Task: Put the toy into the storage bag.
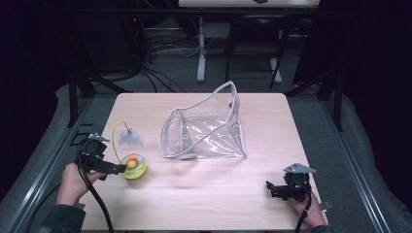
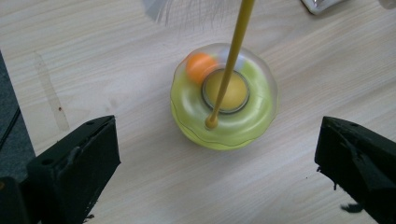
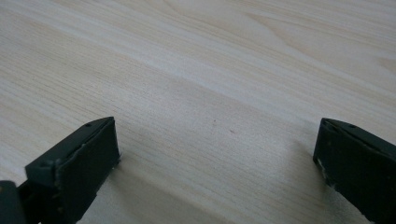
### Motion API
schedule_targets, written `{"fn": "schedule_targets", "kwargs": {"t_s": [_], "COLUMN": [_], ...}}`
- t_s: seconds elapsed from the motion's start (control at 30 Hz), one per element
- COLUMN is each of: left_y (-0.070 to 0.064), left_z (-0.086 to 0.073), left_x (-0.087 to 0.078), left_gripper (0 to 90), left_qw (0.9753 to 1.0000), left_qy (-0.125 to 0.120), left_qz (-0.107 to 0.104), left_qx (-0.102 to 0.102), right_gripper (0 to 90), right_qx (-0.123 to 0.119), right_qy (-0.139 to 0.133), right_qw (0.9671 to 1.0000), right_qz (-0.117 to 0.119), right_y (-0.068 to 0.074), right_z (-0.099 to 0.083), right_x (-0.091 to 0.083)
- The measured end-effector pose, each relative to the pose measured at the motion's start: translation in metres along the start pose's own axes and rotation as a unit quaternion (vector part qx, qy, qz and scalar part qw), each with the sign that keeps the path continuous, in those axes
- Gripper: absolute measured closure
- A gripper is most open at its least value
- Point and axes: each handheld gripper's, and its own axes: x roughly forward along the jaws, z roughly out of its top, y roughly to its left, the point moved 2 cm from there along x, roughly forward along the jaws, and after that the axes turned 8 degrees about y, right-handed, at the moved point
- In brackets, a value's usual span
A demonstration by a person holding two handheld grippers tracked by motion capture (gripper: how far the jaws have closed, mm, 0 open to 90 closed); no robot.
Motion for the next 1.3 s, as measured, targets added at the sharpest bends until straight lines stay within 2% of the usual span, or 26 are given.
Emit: {"fn": "schedule_targets", "kwargs": {"t_s": [0.13, 0.23, 0.37, 0.5, 0.7, 0.73, 0.77, 0.9, 1.0, 1.07, 1.13, 1.23, 1.3], "left_y": [0.002, 0.004, 0.006, 0.008, 0.006, 0.005, 0.004, 0.002, 0.002, 0.003, 0.004, 0.004, 0.003], "left_z": [0.005, 0.009, 0.013, 0.018, 0.024, 0.025, 0.025, 0.028, 0.03, 0.03, 0.028, 0.028, 0.027], "left_x": [-0.002, -0.005, -0.008, -0.012, -0.014, -0.014, -0.015, -0.019, -0.021, -0.023, -0.025, -0.026, -0.026], "left_gripper": [0.0, 0.0, 0.0, 0.0, 0.1, 7.3, 7.3, 31.7, 43.1, 51.1, 63.6, 70.0, 76.9], "left_qw": [0.9999, 0.9999, 0.9999, 0.9997, 0.9997, 0.9996, 0.9996, 0.9991, 0.9988, 0.998, 0.9971, 0.9968, 0.9971], "left_qy": [-0.005, -0.013, -0.011, -0.023, -0.02, -0.018, -0.017, -0.024, -0.026, -0.042, -0.063, -0.067, -0.061], "left_qz": [-0.009, -0.007, -0.008, -0.009, 0.006, 0.006, 0.008, 0.027, 0.036, 0.044, 0.041, 0.04, 0.04], "left_qx": [0.003, -0.001, 0.003, 0.006, 0.016, 0.02, 0.022, 0.024, 0.022, 0.017, 0.017, 0.016, 0.021], "right_gripper": [0.0, 0.0, 0.0, 0.0, 0.0, 0.0, 0.0, 0.0, 0.0, 0.0, 0.0, 0.0, 0.0], "right_qx": [0.0, -0.001, 0.0, 0.0, -0.001, -0.001, -0.001, -0.001, -0.001, 0.0, -0.001, -0.001, -0.001], "right_qy": [0.0, 0.0, 0.0, 0.0, 0.0, 0.0, 0.0, 0.0, 0.0, 0.0, 0.0, 0.0, 0.0], "right_qw": [1.0, 1.0, 1.0, 1.0, 1.0, 1.0, 1.0, 1.0, 1.0, 1.0, 1.0, 1.0, 1.0], "right_qz": [0.0, 0.0, 0.0, 0.0, 0.0, 0.0, 0.0, 0.0, 0.0, 0.0, 0.0, 0.0, 0.0], "right_y": [0.0, 0.0, 0.0, 0.0, 0.0, 0.0, 0.0, 0.0, 0.0, 0.0, 0.0, 0.0, 0.0], "right_z": [0.0, 0.0, 0.0, 0.0, 0.0, 0.0, 0.0, 0.0, 0.0, 0.0, 0.0, 0.0, 0.0], "right_x": [0.0, 0.0, 0.0, 0.0, 0.0, 0.0, 0.0, 0.0, 0.0, 0.0, 0.0, 0.0, 0.0]}}
